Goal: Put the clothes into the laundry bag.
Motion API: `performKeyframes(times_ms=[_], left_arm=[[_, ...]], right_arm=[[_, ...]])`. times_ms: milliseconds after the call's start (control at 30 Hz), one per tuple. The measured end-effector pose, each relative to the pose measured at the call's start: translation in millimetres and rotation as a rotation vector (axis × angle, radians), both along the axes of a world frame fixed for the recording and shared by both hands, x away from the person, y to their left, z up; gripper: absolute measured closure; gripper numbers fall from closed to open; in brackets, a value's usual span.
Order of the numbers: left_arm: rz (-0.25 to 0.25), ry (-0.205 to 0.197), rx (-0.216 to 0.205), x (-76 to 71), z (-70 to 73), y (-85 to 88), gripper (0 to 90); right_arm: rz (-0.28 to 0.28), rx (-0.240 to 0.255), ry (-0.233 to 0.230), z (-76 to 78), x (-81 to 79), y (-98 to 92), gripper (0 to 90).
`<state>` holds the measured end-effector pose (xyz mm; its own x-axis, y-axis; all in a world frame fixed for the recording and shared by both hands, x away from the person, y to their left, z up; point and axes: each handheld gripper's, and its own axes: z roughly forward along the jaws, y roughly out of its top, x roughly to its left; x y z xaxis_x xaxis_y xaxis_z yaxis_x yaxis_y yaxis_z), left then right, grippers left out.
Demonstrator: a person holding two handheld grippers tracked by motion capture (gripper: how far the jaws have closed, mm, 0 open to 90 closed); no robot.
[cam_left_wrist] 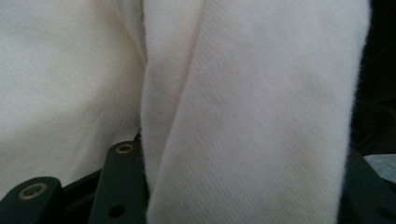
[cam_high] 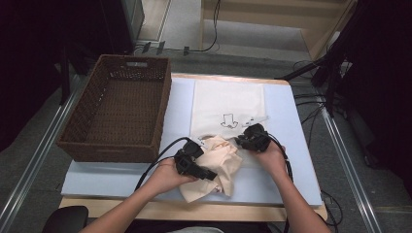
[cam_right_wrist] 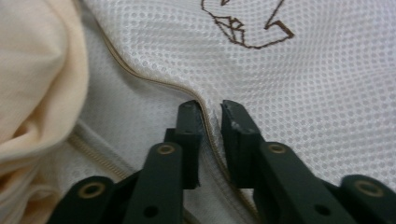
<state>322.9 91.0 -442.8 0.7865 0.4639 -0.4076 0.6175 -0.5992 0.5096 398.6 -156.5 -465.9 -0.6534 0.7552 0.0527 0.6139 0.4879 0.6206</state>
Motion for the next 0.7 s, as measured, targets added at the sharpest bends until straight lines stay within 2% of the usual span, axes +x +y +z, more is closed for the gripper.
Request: performKeyframes(times_ms=[133,167,267,367,433,600,700], left_arm=[[-0.003,-0.007,0.001,-0.8,-0.3,-0.2,48.8],[-0.004,-0.006,0.000,-0.6,-0.3,-0.1,48.7],[-0.002,-0.002,-0.004,-0.3,-0.3,0.0,48.3],[-0.004,0.013,-0.011,0.4,0.6,0.6,46.7],[-0.009,0.025,-0.019,1.5,1.5,1.7,44.1],[-0.005,0.021,-0.042,1.9,6.1,4.7,38.5],[-0.002,0.002,-0.053,2.8,12.4,8.2,34.7]], right_arm=[[-0.042,0.027,0.098,3.9,11.1,-2.8,88.2],[-0.046,0.019,0.102,5.5,12.4,-1.8,88.4],[-0.053,0.040,0.070,10.9,11.1,-2.5,88.4],[-0.069,0.087,0.043,21.2,8.3,-6.8,88.1],[-0.069,0.115,0.006,30.0,4.0,-9.0,88.0],[-0.053,0.115,-0.100,48.2,-8.4,-4.7,87.7],[-0.055,0.137,-0.139,56.7,-13.4,-5.3,87.4]])
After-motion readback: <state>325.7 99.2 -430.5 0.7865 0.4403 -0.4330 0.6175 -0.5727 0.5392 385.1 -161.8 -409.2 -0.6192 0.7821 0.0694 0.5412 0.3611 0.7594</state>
